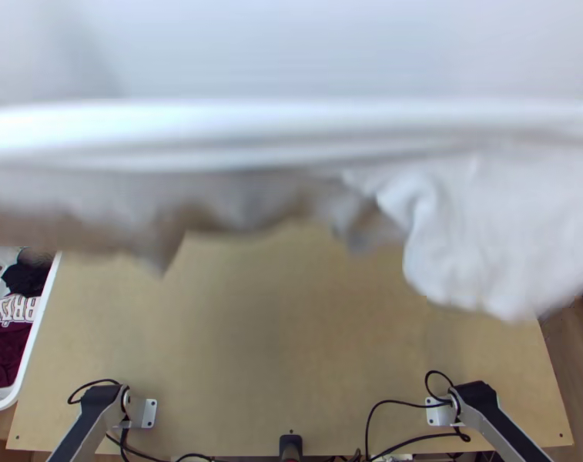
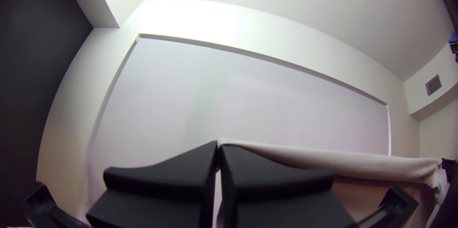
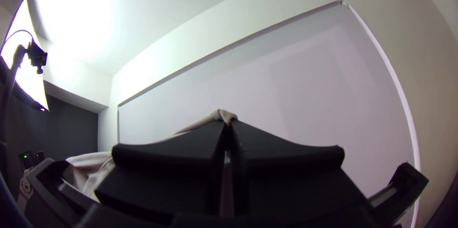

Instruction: Fold the t-shirt

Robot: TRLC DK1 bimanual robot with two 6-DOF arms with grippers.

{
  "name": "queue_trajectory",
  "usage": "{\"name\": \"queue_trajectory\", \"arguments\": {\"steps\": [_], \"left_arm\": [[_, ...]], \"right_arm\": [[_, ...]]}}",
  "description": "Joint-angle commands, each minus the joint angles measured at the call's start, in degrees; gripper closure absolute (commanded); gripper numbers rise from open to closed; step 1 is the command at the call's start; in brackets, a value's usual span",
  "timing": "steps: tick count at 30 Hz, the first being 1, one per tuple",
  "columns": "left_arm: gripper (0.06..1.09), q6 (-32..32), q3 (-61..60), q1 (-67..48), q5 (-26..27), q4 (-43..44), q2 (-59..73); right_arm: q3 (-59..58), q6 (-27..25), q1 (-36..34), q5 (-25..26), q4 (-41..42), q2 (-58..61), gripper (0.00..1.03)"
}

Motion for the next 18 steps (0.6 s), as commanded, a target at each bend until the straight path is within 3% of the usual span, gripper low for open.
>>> {"name": "queue_trajectory", "arguments": {"steps": [1, 8, 18], "left_arm": [[1.05, -2.48, -2.71, 0.77, -2.77, -0.93, -2.52], [1.05, -5.11, -13.08, 1.12, -2.42, -2.25, -7.09], [1.05, -4.67, -54.03, 0.68, 1.44, -0.67, -20.62]], "right_arm": [[-1.60, -0.52, -1.14, 2.91, -1.79, -3.33, 1.00], [-11.36, 0.63, -0.43, 2.91, -3.63, -6.67, 1.00], [-49.15, 3.88, 6.25, 2.91, 0.50, -15.46, 1.00]]}}
